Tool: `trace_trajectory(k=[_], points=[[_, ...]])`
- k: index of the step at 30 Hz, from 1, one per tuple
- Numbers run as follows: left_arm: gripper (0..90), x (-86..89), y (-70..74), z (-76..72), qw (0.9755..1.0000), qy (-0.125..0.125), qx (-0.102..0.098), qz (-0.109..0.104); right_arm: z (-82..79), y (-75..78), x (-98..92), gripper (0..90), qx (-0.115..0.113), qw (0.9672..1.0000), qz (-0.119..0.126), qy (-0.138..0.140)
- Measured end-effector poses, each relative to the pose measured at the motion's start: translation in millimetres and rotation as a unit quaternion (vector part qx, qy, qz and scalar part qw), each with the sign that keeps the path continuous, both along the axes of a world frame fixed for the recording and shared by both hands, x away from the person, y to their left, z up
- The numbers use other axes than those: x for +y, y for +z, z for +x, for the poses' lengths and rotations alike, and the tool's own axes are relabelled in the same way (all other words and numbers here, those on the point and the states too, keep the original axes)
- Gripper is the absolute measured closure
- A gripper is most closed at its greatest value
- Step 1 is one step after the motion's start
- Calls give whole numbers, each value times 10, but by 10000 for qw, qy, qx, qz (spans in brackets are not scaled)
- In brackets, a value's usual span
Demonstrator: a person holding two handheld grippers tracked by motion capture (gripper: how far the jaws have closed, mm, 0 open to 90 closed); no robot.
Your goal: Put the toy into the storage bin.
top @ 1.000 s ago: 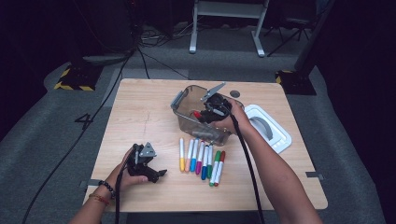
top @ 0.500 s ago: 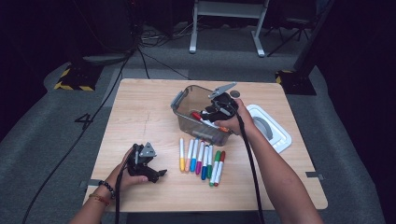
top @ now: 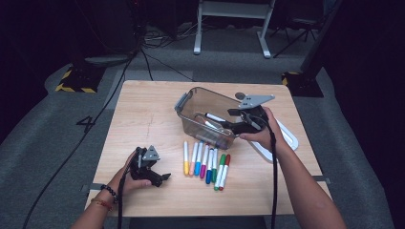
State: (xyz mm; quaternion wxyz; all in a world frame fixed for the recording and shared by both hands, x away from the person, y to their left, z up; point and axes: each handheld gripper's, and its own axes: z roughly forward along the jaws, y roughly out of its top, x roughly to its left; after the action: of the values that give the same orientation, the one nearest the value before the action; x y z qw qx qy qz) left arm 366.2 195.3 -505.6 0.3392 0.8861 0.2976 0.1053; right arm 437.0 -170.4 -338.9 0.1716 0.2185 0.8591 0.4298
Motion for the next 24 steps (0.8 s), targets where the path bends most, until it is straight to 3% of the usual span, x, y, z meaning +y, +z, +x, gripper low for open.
trace_trajectory(k=[7,14,17,18,22,24], points=[[6,0,0,0,10000,-2,-1,1,-407,-67,-292,341,-279,9996,51,-86],[6,0,0,-4,10000,16,7,-5,-727,-340,-481,311,-181,9995,197,-160],[5,0,-1,-4,10000,16,8,-6,-838,-459,-518,306,-316,9991,120,-253],[6,0,0,-4,10000,15,7,-4,-870,-517,-546,305,-204,9992,230,-238],[5,-1,0,-4,10000,16,8,-6,-901,-737,-576,302,-9,9994,101,-324],[6,0,0,-4,10000,14,8,-3,-872,-847,-570,306,243,9988,182,-377]])
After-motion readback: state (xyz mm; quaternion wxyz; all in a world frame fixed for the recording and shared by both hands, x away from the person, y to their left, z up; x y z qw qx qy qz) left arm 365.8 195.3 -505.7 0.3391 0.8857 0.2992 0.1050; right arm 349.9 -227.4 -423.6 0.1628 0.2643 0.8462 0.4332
